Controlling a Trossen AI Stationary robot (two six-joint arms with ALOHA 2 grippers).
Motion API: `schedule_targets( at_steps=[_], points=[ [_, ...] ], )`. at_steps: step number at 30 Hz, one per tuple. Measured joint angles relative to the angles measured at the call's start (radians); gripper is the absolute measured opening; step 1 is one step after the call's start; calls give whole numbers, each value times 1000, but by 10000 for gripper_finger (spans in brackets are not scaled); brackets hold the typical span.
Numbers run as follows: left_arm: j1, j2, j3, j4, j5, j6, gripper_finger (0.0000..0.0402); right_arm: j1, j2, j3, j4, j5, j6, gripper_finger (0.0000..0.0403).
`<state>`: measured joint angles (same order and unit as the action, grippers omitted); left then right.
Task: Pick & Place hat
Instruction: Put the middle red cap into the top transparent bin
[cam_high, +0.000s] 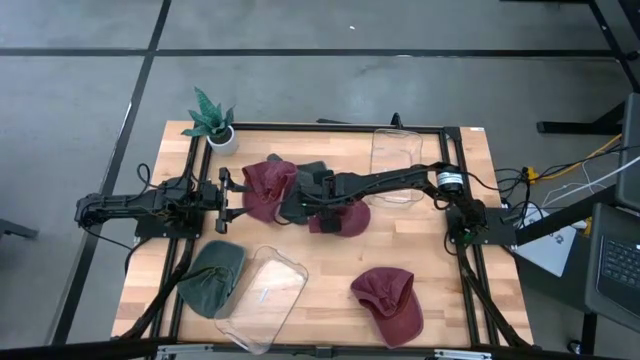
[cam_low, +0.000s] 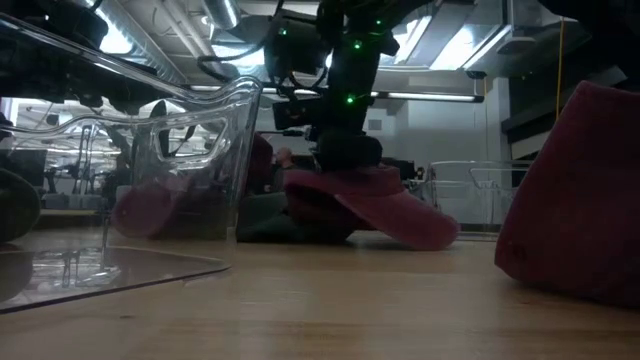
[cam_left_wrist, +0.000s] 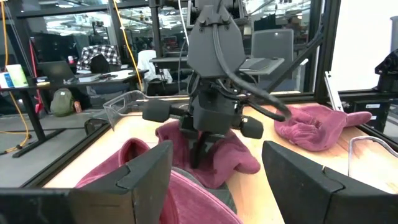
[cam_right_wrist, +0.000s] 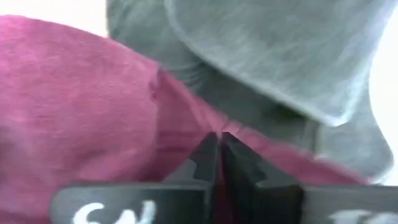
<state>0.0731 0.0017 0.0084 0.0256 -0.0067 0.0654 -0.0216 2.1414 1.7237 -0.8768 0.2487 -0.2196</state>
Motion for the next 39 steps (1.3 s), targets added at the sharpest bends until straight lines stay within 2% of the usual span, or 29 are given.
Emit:
schedule_targets(
  at_steps=[2,5,9,12,25,33,39],
  points=[
    [0,0,0,0,0,0,245,2,0,0,-24,-49,45,6],
    [0,0,0,0,0,0,245,18,-2,0,-64,-67,125,4],
    [0,0,0,0,0,0,245,46,-17,0,-129,-75,233,18],
    [0,0,0,0,0,0,245,66,-31,0,-172,-119,274,32],
    [0,0,0,0,0,0,245,140,-64,0,-322,-381,246,41],
    [0,0,0,0,0,0,245,153,-92,0,-330,-382,128,41],
    [0,0,0,0,0,0,245,153,-95,0,-240,-353,185,42]
  ],
)
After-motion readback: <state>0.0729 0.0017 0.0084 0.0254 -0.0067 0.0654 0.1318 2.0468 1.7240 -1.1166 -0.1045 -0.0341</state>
